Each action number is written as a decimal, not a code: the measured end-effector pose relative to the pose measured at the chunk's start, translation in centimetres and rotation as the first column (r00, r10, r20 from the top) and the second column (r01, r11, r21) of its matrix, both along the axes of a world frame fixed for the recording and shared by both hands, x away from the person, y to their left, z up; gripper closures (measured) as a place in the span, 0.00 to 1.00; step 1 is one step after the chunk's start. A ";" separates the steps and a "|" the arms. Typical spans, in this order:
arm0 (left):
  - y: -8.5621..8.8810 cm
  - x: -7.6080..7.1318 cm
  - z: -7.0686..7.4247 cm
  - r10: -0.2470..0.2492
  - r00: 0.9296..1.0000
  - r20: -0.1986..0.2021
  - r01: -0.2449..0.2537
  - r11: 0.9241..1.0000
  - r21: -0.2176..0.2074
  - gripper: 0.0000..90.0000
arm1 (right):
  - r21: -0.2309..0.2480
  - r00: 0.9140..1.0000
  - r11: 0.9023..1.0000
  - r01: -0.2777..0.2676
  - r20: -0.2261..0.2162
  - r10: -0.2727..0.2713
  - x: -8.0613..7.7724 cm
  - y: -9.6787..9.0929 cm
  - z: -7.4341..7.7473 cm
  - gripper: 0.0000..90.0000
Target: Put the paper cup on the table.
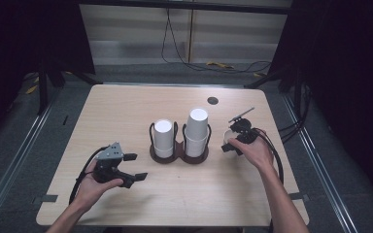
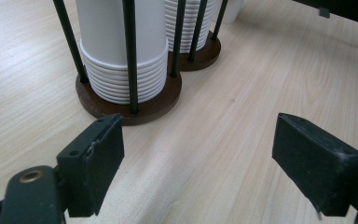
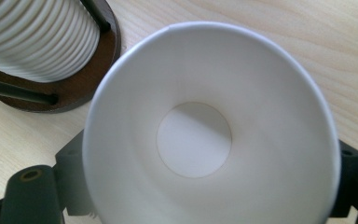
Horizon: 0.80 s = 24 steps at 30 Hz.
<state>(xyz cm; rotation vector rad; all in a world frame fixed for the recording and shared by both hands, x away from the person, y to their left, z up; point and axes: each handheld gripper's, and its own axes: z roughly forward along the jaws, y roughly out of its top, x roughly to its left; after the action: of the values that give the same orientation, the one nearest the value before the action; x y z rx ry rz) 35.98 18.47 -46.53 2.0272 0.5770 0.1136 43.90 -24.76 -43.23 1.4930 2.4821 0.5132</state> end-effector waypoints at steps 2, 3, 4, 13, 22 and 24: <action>0.0 0.0 0.0 0.000 1.000 0.000 0.000 1.000 0.000 0.19 | 0.004 1.000 1.000 0.002 0.001 -0.002 -0.1 -0.1 0.0 0.17; 0.0 0.0 0.0 0.000 1.000 -0.001 0.000 1.000 0.001 0.19 | 0.004 1.000 1.000 0.011 0.010 -0.011 -0.1 -0.2 -0.1 0.17; 0.0 0.0 0.0 0.000 1.000 0.000 0.000 1.000 0.001 0.19 | 0.003 1.000 1.000 0.014 0.015 -0.014 -0.2 -0.2 -0.2 0.17; 0.0 0.0 -0.1 -0.001 1.000 -0.009 0.001 1.000 0.007 0.19 | 0.034 0.998 0.998 0.045 0.052 -0.047 -1.5 -0.9 -1.0 0.17; 0.3 0.3 0.0 0.026 0.999 -0.025 -0.026 1.000 -0.011 0.19 | 0.091 0.990 0.993 0.073 0.117 -0.083 -3.0 -1.8 -1.2 0.17; 0.3 0.2 0.0 0.029 0.999 -0.023 -0.029 0.999 -0.020 0.18 | 0.096 0.989 0.993 0.075 0.119 -0.087 -3.4 -1.9 -1.3 0.17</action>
<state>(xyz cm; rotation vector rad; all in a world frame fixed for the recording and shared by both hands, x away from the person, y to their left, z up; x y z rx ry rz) 36.23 18.78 -46.51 2.0036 0.6201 0.1015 40.52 -26.69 -44.56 1.5389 2.3231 0.6905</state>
